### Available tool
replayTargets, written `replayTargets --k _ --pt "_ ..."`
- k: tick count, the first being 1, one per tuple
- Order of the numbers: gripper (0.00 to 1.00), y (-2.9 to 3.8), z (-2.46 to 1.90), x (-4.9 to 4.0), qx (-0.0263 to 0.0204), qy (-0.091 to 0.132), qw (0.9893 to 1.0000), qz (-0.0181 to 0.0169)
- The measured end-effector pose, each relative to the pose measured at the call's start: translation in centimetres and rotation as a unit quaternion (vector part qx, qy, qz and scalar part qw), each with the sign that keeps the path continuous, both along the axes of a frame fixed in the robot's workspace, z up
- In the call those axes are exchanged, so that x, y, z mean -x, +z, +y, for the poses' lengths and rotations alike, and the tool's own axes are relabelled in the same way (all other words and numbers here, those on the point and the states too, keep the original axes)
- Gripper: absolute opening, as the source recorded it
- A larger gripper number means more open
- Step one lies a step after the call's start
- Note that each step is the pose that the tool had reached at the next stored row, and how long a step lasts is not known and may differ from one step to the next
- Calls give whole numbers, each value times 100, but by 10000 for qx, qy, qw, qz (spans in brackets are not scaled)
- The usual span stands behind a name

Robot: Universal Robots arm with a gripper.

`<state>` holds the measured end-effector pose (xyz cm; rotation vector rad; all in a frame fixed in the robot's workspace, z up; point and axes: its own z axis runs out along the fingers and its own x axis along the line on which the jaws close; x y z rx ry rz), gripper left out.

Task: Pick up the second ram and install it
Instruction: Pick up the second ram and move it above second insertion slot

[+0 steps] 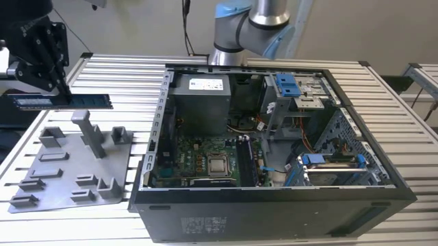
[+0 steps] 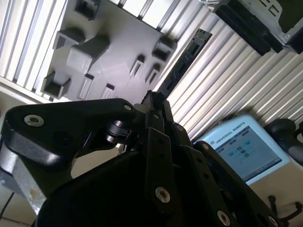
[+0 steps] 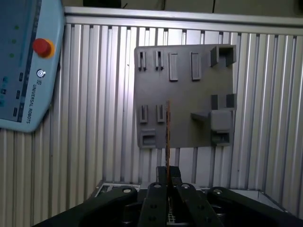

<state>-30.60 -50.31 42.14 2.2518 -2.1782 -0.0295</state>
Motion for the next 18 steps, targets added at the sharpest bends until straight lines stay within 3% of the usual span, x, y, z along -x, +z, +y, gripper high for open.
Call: replayTargets --k 18 --pt "14 0 0 -424 0 0 10000 9"
